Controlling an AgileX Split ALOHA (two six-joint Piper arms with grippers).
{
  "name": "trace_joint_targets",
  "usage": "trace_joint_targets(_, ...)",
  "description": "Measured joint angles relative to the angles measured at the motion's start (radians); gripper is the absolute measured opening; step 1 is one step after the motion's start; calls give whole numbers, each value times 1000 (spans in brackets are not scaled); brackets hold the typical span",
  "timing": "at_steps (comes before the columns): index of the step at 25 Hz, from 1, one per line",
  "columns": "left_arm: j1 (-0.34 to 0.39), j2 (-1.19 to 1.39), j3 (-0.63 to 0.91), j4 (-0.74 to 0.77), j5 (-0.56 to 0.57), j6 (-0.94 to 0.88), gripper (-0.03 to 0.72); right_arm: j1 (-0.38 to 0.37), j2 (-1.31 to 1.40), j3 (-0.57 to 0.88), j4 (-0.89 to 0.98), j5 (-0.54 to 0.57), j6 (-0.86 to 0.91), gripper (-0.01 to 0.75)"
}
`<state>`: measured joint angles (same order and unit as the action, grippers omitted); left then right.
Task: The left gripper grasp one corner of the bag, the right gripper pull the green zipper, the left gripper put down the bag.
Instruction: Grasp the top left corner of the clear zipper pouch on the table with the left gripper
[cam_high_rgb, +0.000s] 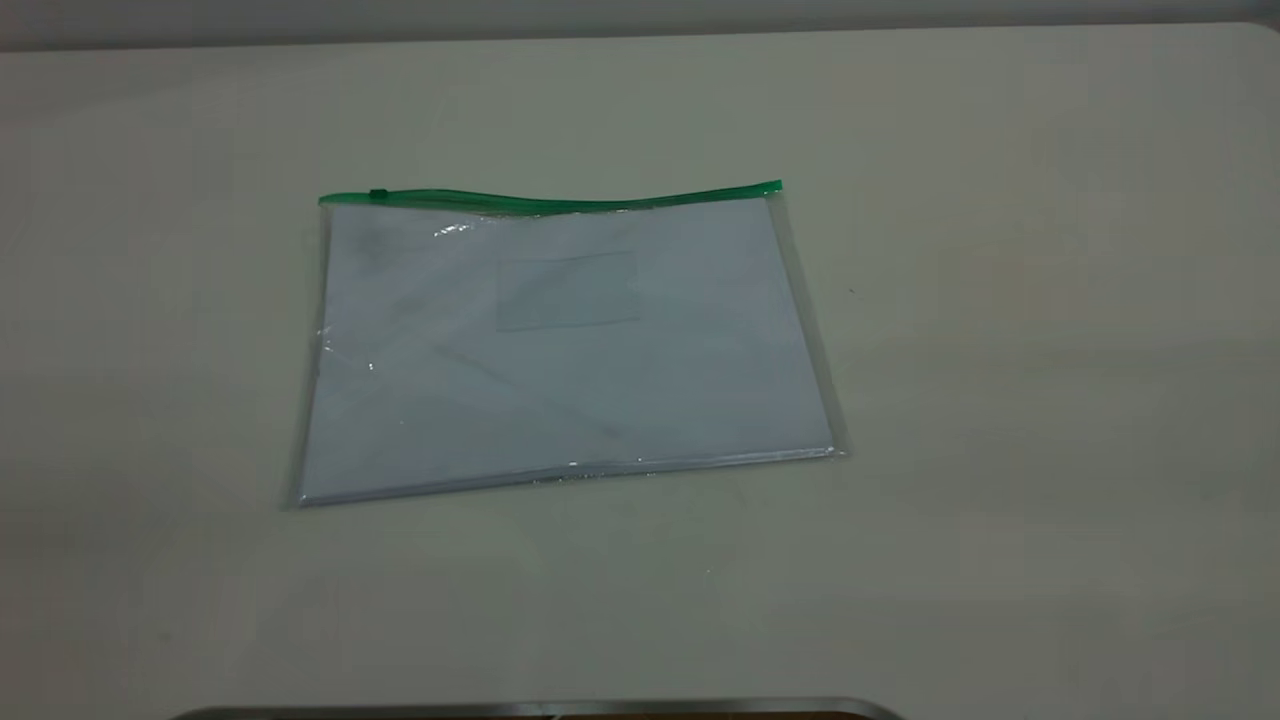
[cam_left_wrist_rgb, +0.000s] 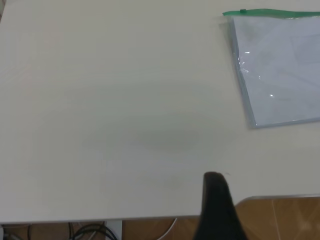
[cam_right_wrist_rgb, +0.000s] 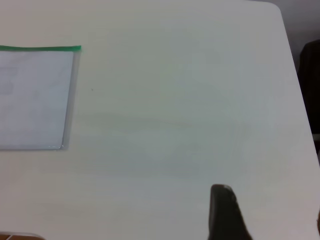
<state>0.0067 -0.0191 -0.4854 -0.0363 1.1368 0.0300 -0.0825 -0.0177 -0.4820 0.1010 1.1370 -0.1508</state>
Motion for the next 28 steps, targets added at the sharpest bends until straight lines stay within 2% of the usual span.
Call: trace_joint_targets(28,-2,2,0,-3,0,-11,568,0,0,0,0,-1,0,472)
